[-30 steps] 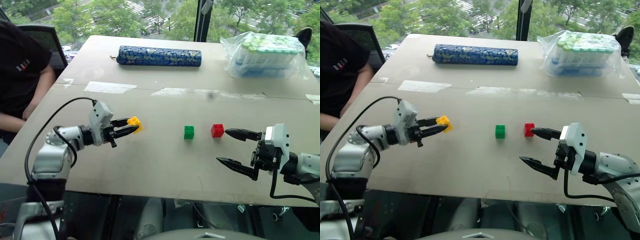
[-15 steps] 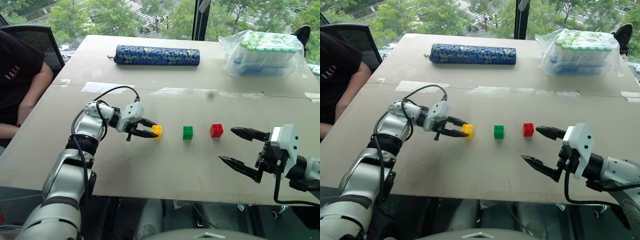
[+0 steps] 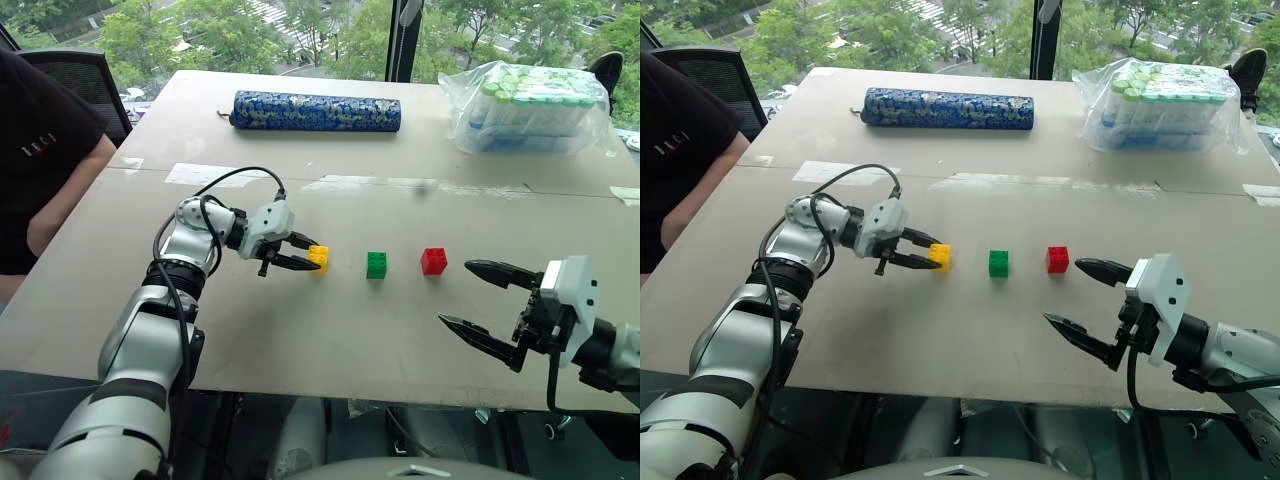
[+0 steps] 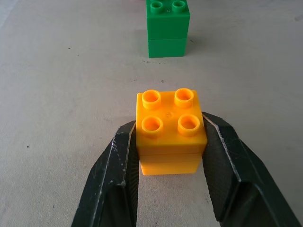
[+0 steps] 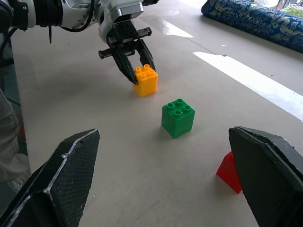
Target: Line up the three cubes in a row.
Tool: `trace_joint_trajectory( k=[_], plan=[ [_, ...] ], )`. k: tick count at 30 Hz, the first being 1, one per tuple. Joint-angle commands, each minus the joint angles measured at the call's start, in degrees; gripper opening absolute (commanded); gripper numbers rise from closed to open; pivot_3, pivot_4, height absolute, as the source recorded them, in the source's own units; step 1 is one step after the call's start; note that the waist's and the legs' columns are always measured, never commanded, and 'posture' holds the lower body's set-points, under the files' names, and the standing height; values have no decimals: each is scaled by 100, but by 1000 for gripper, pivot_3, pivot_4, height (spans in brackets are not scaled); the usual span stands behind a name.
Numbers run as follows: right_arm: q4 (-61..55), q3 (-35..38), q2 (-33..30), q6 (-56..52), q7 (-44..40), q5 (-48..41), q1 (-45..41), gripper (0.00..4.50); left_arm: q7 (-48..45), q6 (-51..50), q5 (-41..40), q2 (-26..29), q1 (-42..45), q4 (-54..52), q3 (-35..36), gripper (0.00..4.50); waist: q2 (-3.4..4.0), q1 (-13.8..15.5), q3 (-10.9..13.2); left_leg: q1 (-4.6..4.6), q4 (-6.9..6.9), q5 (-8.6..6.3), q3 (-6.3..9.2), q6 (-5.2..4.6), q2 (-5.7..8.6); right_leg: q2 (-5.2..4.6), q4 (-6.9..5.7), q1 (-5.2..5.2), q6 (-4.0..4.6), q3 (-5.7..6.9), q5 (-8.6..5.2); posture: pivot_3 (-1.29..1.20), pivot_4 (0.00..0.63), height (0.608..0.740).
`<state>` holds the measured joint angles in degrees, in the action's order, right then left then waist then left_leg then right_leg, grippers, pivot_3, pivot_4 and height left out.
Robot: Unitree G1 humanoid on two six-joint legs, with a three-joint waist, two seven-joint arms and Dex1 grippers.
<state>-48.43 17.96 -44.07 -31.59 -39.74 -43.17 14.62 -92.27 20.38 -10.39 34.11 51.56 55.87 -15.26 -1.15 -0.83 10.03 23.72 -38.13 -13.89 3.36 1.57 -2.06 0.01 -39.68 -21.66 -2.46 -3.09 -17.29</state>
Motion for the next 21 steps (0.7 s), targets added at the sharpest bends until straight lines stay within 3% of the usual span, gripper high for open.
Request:
trace_joint_trajectory(
  k=[1,6,11,13,16,21],
  plan=[
    [-141,216,-46,121,-29,-9,20,4500,-23,117,33,-5,72,123,-33,1233,0,0,0,0,0,0,0,0,0,0,0,0,0,0,0,0,150,740],
    [-131,269,-41,157,-51,27,103,4500,-23,124,47,-53,98,185,-28,1233,0,5,0,-1,0,0,1,0,0,0,-2,1,0,1,0,0,150,740],
    [-125,336,-34,188,-92,43,202,4500,-23,140,63,-88,112,239,24,3756,-1,2,0,1,-4,0,1,0,0,0,-2,0,0,1,0,0,150,740],
    [-114,360,-23,212,-118,70,257,4500,-23,117,42,-95,84,177,138,4474,-1,2,0,2,-4,0,2,0,0,0,-1,0,0,2,0,0,150,740],
    [-113,440,15,221,-138,57,356,4500,-22,-269,-147,121,-90,-245,466,4474,-1,-1,0,2,-3,0,1,0,0,0,-1,0,0,1,0,0,150,740],
    [87,665,79,345,-312,179,729,4500,332,-1653,-809,859,-1505,-2590,1207,4474,2,-117,0,-3,5,0,-2,0,-9,2,-3,-1,2,-3,-1,0,150,740]
  ],
)
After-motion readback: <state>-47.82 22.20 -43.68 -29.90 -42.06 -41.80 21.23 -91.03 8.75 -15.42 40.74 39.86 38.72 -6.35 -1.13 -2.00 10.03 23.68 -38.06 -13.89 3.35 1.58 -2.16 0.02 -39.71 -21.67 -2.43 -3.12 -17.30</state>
